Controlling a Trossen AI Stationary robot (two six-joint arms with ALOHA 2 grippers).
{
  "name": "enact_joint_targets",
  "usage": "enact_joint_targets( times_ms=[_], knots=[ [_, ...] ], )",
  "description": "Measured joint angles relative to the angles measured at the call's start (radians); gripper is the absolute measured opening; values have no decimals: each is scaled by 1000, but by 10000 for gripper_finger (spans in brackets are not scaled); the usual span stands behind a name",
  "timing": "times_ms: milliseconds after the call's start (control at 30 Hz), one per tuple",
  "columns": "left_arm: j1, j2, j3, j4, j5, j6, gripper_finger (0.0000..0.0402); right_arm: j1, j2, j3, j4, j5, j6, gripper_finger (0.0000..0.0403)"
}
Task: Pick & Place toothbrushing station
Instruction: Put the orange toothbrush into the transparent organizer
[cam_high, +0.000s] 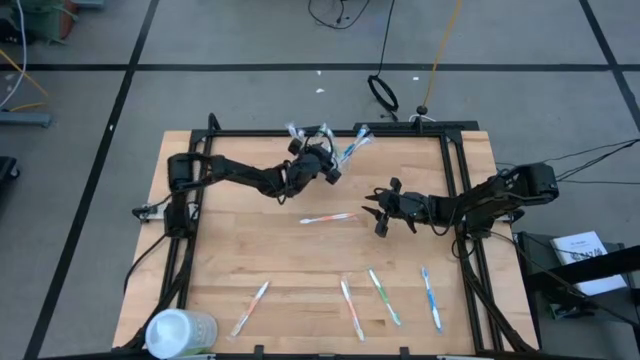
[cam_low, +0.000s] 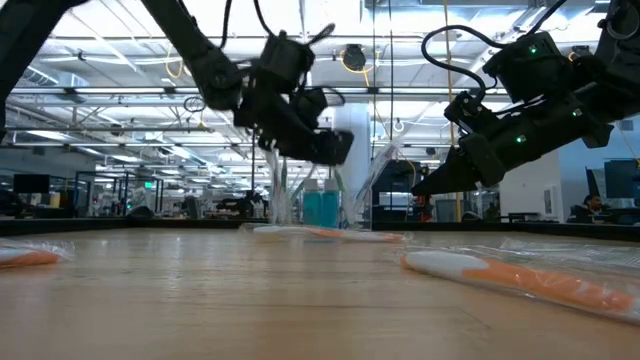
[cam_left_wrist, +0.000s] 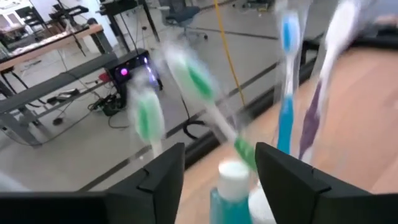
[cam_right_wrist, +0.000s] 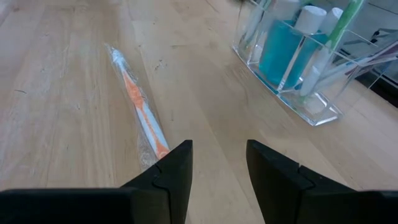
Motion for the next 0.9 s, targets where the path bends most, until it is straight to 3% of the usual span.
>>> enact_joint_targets(
  times_ms=[167, 467, 700, 900],
  knots=[
    [-9, -100, 2, -97, 30, 0, 211, 0, 0, 0, 0, 0, -3, 141],
    [-62, -328, 2, -412, 235, 5, 212, 0, 0, 0, 0, 0, -6, 141],
    [-116, -478, 2, -747, 230, 28, 211, 0, 0, 0, 0, 0, -3, 141],
    [-142, -597, 2, -981, 206, -76, 211, 4, 0, 0, 8, -2, -5, 141]
  ],
)
